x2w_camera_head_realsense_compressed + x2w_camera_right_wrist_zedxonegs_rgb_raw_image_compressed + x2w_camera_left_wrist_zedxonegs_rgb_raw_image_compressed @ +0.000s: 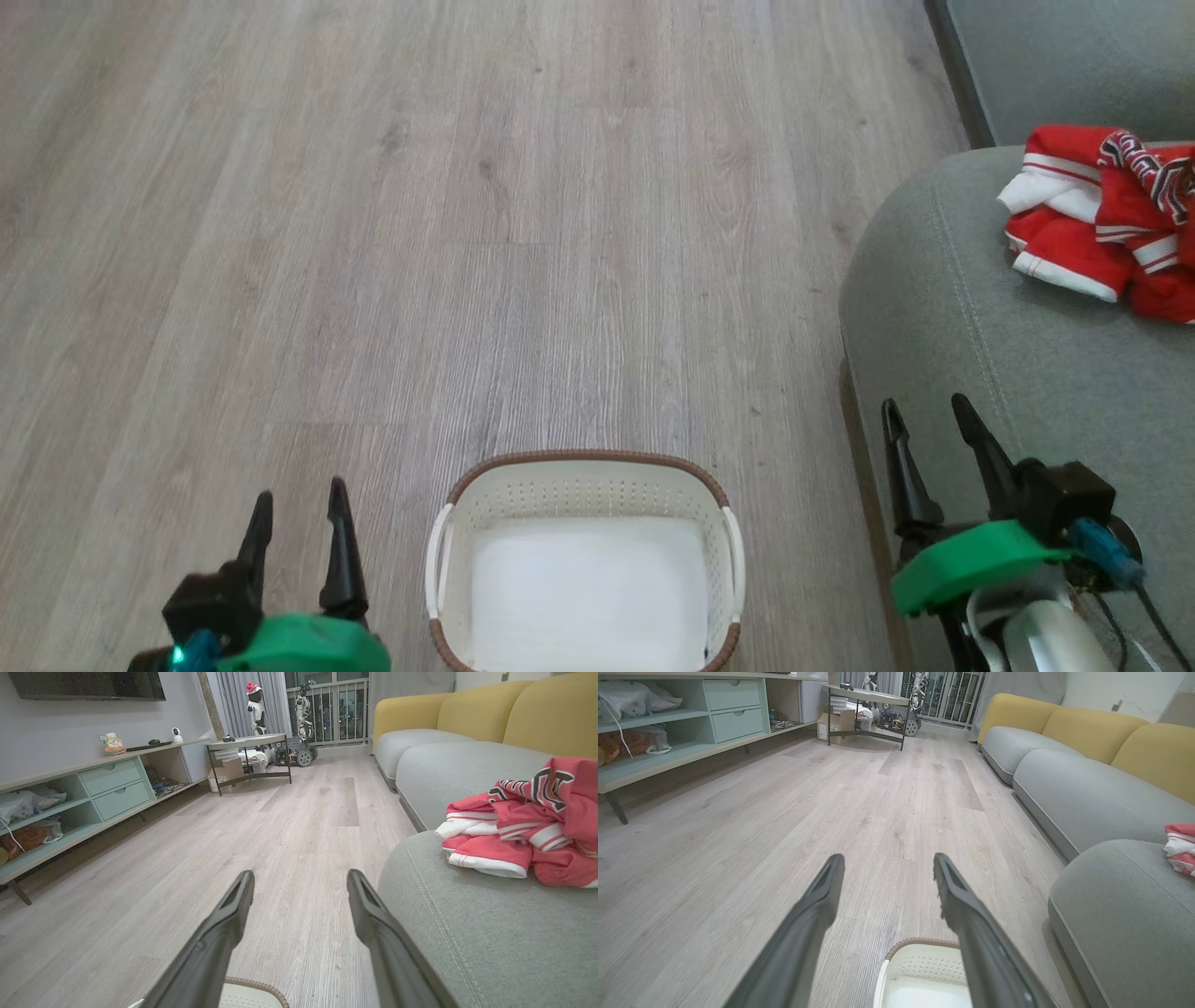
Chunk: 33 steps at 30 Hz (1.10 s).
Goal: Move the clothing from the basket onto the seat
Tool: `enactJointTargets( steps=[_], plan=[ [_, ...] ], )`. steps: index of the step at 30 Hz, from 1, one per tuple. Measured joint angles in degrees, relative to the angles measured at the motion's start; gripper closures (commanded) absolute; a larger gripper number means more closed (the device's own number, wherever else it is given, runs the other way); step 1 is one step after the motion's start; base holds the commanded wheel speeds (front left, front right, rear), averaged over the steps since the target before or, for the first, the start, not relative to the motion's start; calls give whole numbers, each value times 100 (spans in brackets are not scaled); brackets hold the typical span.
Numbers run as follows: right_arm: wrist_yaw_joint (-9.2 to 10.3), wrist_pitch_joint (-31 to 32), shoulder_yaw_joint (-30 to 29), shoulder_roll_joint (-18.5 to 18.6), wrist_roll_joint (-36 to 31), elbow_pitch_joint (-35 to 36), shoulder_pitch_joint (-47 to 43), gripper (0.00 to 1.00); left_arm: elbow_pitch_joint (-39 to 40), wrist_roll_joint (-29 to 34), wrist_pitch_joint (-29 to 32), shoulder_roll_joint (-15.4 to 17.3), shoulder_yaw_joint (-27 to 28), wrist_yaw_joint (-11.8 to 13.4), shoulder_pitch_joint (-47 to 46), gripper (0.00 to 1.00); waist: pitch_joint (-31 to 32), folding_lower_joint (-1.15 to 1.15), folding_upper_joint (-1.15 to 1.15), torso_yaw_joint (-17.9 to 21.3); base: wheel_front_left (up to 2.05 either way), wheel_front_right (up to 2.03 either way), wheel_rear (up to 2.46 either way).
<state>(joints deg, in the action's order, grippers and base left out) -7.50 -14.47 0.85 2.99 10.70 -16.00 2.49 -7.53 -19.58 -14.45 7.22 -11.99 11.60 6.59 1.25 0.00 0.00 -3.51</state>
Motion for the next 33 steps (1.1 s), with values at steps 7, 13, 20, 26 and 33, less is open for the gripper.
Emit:
enactJointTargets(
  steps=[7,13,20,26,33],
  plan=[
    [0,0,-33,-2,-1,122,-190,0,20,113,0,-59,200,-92,215,0,52,0,0,19,0,0,0],
    [0,0,-75,-4,-2,118,-217,0,18,216,0,-131,289,-201,215,0,71,0,0,8,0,0,0],
    [0,0,-98,-7,1,82,-217,0,-20,332,0,-175,337,-258,215,0,73,0,0,-26,0,0,0],
    [0,0,-124,-10,47,38,-216,0,-41,401,0,-188,367,-308,215,0,72,0,0,-43,0,0,0],
    [-1,2,-134,-11,46,-46,-217,100,-100,480,3,-225,363,-303,213,100,70,0,0,-44,0,0,0]
  ],
)
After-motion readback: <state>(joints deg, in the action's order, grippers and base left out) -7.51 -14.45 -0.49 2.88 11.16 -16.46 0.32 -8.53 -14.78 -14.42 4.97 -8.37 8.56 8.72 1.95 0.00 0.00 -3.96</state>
